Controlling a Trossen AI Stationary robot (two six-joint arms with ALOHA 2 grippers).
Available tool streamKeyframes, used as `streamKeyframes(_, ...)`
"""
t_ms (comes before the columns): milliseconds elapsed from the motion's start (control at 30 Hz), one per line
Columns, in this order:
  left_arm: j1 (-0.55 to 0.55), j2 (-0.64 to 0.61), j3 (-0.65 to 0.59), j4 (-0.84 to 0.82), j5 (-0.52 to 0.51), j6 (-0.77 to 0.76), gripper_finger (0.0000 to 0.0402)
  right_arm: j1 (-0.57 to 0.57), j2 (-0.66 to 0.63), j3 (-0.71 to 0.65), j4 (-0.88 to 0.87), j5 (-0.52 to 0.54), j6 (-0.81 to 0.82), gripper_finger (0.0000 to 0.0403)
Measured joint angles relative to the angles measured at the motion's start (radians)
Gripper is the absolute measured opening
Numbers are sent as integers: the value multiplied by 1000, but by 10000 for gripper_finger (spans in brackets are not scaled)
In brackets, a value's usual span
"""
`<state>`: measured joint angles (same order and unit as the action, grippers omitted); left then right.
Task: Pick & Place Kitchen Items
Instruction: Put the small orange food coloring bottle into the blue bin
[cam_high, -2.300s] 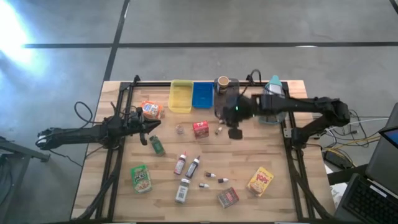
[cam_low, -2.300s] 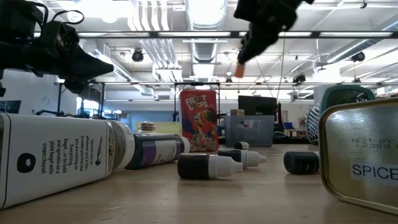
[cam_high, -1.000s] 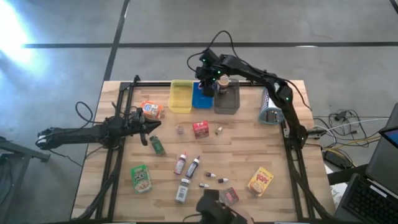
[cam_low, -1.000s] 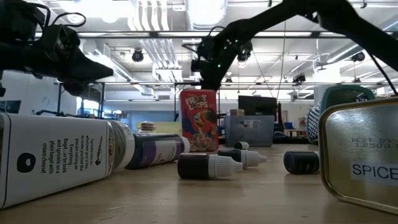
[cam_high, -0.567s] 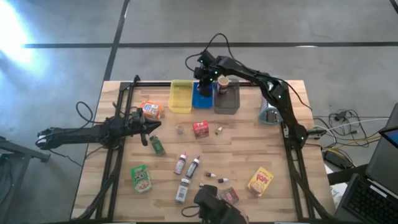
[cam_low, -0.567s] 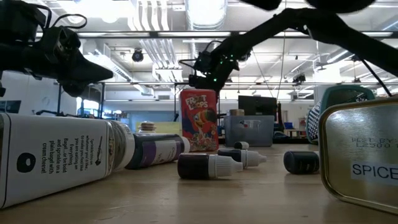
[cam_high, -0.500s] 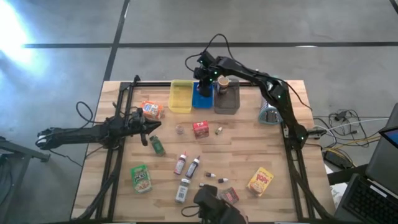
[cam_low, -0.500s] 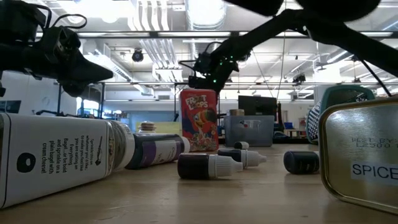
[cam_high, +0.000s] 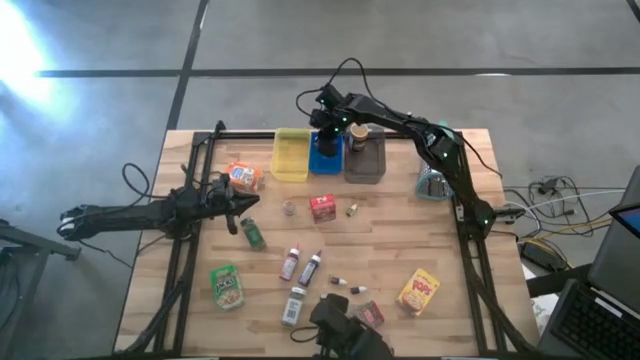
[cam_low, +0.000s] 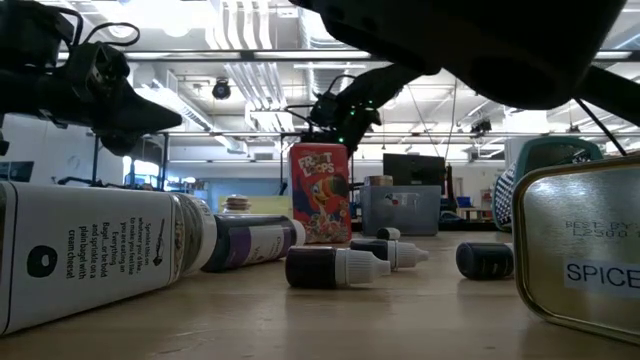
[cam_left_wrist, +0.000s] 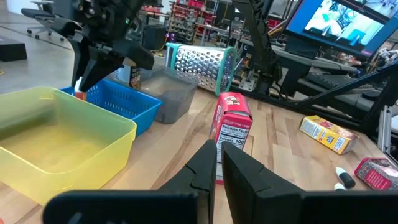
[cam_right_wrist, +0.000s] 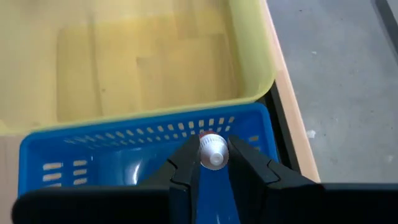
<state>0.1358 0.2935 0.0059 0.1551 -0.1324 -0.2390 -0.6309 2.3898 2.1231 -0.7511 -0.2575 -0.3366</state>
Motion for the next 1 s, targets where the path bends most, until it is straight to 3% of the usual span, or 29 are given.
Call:
streamKeyframes(233,0,0,0,0,0,0,30,3,0,-11,10,8,31,57)
streamKeyframes(400,0,0,0,0,0,0,30,14,0,-38,9,118,32,58)
streamKeyframes(1000,0,0,0,0,0,0,30,24,1,-67,46,118,16,59)
